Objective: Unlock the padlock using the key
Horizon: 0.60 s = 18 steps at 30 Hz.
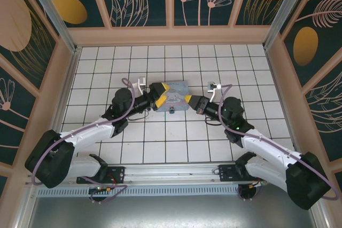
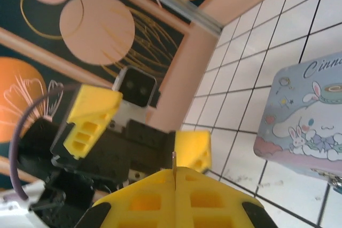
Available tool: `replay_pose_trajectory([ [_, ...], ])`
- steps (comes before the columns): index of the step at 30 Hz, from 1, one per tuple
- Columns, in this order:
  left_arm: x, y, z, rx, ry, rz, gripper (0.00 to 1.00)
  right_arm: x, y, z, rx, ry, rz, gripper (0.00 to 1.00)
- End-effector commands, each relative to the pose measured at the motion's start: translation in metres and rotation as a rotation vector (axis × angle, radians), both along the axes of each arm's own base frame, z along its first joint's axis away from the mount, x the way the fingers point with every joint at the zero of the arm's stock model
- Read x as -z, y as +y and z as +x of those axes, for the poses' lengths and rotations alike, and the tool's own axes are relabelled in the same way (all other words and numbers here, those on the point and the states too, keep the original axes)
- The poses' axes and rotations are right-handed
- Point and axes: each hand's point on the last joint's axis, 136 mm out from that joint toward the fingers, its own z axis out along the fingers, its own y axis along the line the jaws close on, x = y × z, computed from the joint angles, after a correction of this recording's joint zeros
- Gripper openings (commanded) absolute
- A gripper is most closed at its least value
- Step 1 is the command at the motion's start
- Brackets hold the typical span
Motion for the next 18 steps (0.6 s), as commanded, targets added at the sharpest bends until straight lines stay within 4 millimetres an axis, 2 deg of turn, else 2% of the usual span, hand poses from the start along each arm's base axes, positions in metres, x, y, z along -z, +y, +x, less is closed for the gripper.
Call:
replay_pose_trajectory([
  [1,-0.019,0.006,0.007,-0.047,0.086,-0.182,0.9,-0.037,-0.011,0.018,0.172,-0.032,0.114,0.0],
  [8,-0.032,0.004,0.011,-0.04,0.194,-0.354,0.82,-0.073,0.004,0.03,0.261,-0.082,0.193,0.0],
  [14,-0.044,0.005,0.015,-0.04,0.222,-0.44,0.76,-0.095,0.033,0.037,0.238,-0.121,0.233,0.0],
  [18,-0.052,0.007,0.017,-0.044,0.232,-0.491,0.74,-0.102,0.051,0.04,0.223,-0.137,0.25,0.0],
])
